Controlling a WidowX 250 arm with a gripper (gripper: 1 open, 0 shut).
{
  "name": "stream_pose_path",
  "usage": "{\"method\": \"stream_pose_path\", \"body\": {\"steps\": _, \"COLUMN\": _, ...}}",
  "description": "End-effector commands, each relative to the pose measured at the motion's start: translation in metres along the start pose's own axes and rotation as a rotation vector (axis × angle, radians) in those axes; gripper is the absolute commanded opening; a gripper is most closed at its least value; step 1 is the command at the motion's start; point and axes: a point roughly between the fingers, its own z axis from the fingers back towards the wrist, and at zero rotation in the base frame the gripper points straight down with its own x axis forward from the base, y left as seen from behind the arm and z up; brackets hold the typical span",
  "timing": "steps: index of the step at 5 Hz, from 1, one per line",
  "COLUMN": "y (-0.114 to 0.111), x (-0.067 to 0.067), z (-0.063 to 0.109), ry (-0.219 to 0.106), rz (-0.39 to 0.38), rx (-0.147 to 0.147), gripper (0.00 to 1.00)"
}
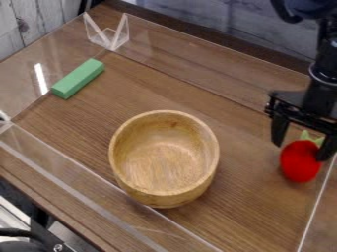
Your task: Move the red fruit to the left
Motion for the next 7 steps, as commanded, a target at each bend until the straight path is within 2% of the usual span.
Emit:
{"method": "stream_pose_path", "body": {"steps": 1, "y": 0.008, "x": 0.021, "z": 0.010, "ry": -0.063, "rz": 0.012, "rx": -0.022, "gripper": 1.00}}
{"method": "stream_pose_path", "body": {"steps": 3, "y": -0.003, "x": 0.016, "z": 0.018, "ry": -0.074, "rz": -0.002, "rx": -0.028, "gripper": 1.00}}
{"method": "stream_pose_path", "body": {"steps": 4, "y": -0.009, "x": 0.019, "z": 0.029, "ry": -0.079, "rz": 0.003, "rx": -0.032, "gripper": 1.00}}
{"method": "stream_pose_path", "body": {"steps": 7, "y": -0.007, "x": 0.025, "z": 0.038, "ry": -0.056, "rz": 0.052, "rx": -0.015, "gripper": 1.00}}
